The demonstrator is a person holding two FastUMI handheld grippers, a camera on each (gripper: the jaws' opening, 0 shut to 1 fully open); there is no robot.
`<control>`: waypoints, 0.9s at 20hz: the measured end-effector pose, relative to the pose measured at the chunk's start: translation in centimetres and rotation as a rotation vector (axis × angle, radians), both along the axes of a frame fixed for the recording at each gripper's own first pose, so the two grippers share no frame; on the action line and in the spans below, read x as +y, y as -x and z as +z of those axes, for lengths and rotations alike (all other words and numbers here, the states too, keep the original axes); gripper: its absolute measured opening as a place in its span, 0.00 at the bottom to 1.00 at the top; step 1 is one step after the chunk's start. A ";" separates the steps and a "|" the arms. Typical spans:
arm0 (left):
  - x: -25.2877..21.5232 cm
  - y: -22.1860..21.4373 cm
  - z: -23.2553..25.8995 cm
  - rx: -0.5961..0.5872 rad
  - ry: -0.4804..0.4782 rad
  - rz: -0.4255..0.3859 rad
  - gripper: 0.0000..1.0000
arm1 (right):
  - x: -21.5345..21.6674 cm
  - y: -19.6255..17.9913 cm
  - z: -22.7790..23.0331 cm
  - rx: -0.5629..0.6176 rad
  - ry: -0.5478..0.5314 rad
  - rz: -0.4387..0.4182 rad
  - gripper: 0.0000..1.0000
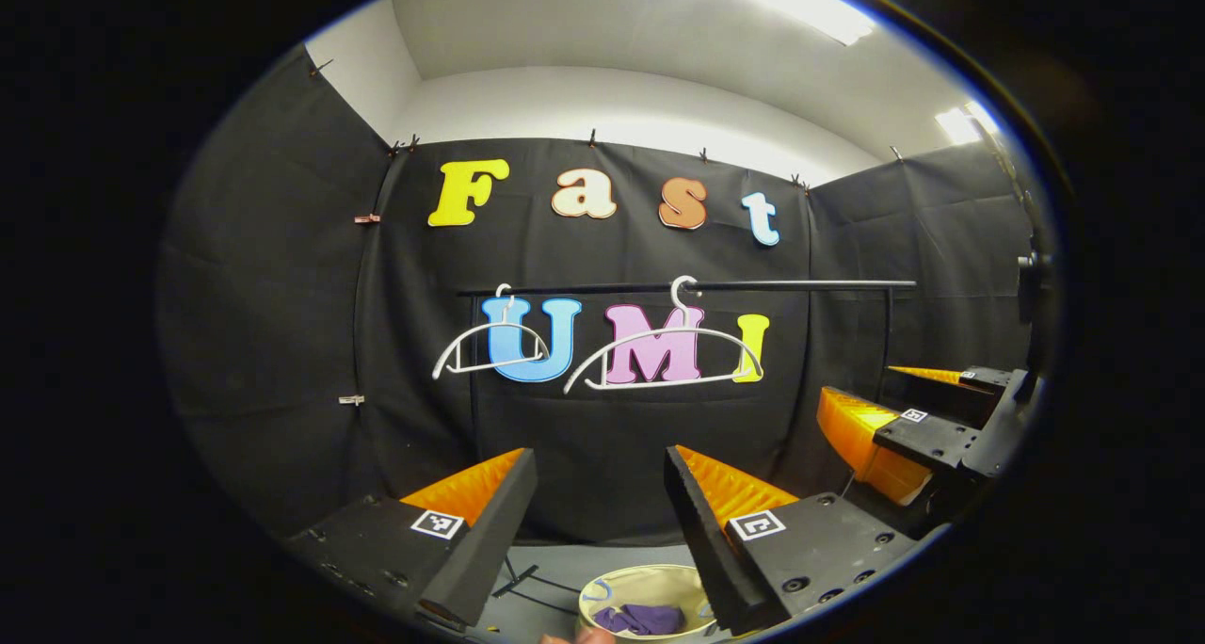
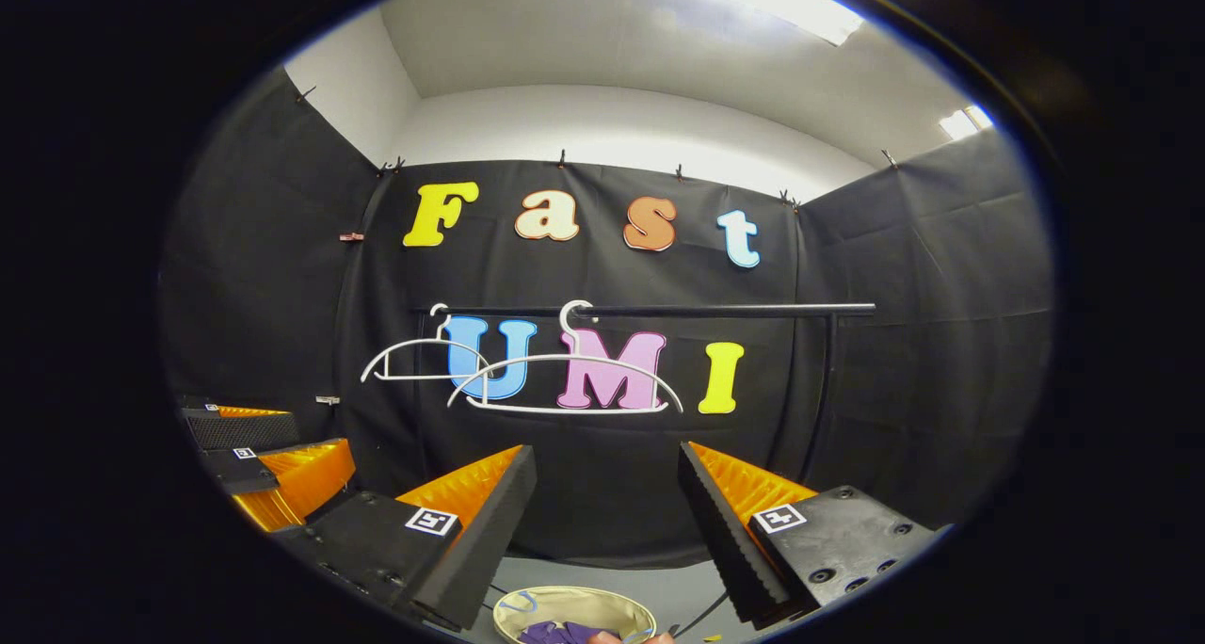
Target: Grasp the clothes on the hanger with both hands and then place them into the laundry hamper below.
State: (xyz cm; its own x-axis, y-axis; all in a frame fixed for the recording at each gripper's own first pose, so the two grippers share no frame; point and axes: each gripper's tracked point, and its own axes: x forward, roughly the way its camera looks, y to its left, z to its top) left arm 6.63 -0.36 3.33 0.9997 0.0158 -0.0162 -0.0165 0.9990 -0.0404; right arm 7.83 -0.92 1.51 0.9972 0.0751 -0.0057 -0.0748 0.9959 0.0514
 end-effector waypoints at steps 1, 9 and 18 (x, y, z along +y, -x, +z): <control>0.0 0.0 -0.1 0.000 0.000 -0.001 0.87 | 0.1 0.0 -0.1 0.001 0.002 0.001 0.98; -0.4 0.1 -0.1 -0.003 0.001 -0.028 0.87 | 0.1 0.3 0.0 0.000 0.008 -0.008 0.98; -0.4 0.7 -0.4 -0.002 -0.002 -0.041 0.87 | -0.2 1.2 0.7 -0.023 0.004 -0.032 0.98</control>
State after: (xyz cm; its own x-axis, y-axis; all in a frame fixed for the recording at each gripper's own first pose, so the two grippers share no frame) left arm 5.91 -0.75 2.94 0.9996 -0.0250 -0.0147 0.0245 0.9990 -0.0383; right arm 6.58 -1.16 2.21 0.9989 0.0428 0.0166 -0.0436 0.9980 0.0457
